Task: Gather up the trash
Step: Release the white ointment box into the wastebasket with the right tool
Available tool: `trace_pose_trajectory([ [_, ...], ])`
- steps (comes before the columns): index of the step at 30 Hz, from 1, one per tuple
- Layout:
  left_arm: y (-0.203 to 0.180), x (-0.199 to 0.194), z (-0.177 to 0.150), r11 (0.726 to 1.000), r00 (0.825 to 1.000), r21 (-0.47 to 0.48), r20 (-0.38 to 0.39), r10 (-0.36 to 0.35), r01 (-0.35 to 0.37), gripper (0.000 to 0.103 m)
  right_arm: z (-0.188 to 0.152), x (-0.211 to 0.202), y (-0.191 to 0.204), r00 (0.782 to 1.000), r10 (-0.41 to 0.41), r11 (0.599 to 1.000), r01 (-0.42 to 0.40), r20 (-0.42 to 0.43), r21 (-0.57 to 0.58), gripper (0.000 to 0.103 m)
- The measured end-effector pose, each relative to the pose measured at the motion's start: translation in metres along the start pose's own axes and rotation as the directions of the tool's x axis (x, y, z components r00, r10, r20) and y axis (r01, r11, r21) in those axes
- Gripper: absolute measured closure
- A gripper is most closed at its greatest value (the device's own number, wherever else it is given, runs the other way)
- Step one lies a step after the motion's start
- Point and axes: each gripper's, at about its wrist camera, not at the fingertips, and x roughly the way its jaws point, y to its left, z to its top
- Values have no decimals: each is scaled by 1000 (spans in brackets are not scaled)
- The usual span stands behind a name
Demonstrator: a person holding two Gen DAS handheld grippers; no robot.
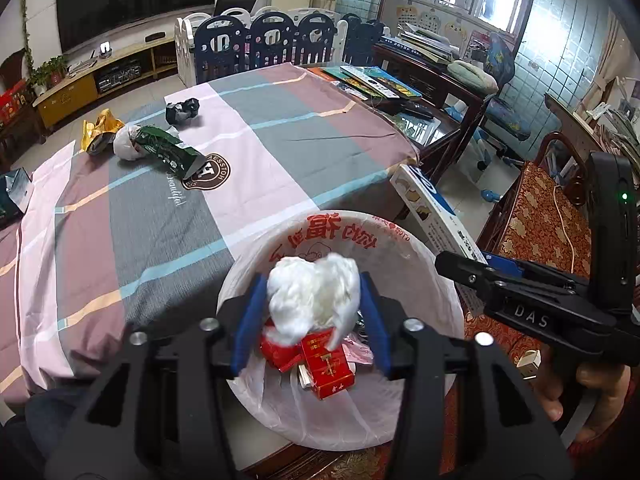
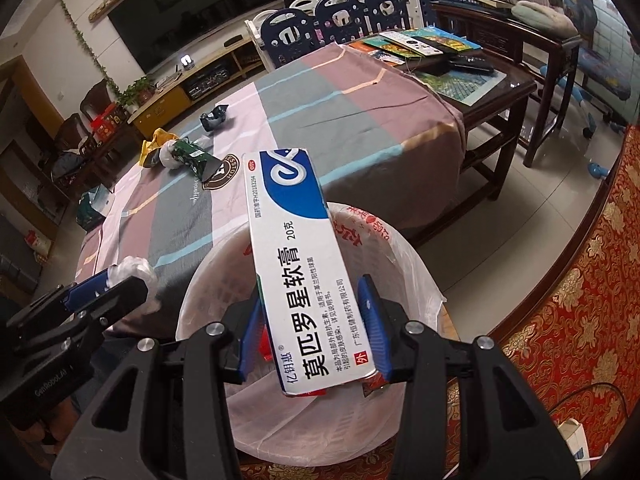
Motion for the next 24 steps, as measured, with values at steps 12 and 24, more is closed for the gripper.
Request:
trace_pose_trajectory([
  [12, 5, 1, 1, 1000, 1000, -23, 3, -3, 4, 21, 2, 0, 0, 1000, -7, 1000, 7, 4, 16, 50],
  [24, 89, -5, 14, 938, 952, -197, 54, 301, -286, 16, 22, 32, 28, 999, 17, 999, -18, -36, -27, 50],
])
